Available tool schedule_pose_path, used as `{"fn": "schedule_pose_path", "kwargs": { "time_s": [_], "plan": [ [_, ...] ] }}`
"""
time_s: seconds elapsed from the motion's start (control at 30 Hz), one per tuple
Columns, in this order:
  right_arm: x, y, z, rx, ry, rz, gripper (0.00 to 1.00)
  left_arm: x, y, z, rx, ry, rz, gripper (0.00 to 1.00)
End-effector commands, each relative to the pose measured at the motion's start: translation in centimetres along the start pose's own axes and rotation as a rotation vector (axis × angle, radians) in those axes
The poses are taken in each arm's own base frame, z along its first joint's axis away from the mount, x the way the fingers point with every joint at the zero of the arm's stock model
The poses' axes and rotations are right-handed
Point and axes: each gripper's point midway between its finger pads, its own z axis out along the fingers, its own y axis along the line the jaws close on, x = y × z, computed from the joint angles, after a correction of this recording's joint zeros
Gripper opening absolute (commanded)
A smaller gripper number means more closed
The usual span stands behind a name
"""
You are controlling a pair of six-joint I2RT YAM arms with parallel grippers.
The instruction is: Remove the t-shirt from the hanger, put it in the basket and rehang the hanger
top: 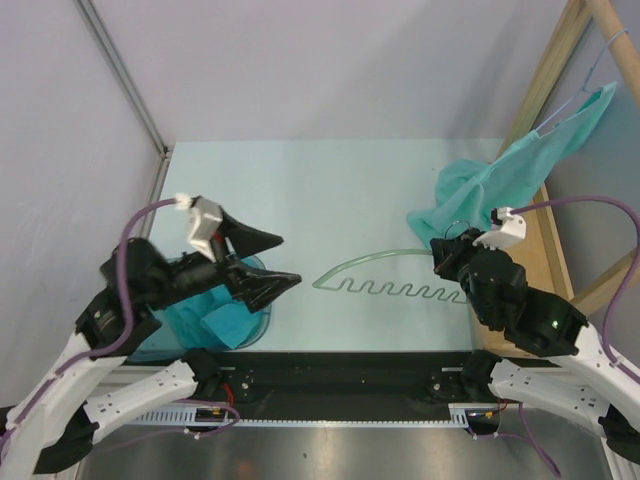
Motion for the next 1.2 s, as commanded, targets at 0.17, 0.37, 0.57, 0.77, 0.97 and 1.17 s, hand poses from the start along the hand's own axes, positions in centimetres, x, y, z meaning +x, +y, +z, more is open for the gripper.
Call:
{"fn": "schedule_pose_path", "kwargs": {
  "time_s": [0.17, 0.37, 0.57, 0.77, 0.97, 1.17],
  "plan": [
    [0.7, 2.0, 0.8, -0.041, 0.044, -0.017, 0.00, 6.8, -1.6, 4.5, 0.263, 0.222, -0.070, 1.00],
    [2.1, 2.3, 1.2, -0.054, 0.080, -0.035, 0.00, 11.5, 0.6, 5.7, 0.204, 0.316, -0.123, 0.99],
    [2.8, 3.0, 1.9, -0.064, 0.092, -0.036, 0.00, 14.8, 1.1, 6.4, 0.206, 0.383, -0.193, 0.78],
    [4.3, 3.1, 2.6, -0.064, 0.114, -0.009, 0.08, 16.3, 2.9, 6.8, 0.108, 0.391, -0.209, 0.04],
    [4.2, 3.6, 3.1, -0.075, 0.086, 0.055, 0.19, 15.3, 5.2, 6.9, -0.043, 0.382, -0.167, 0.00],
    [4.3, 4.1, 3.7, -0.060, 0.084, 0.057, 0.61, 12.2, 5.9, 5.9, -0.124, 0.283, -0.122, 0.00]
  ]
}}
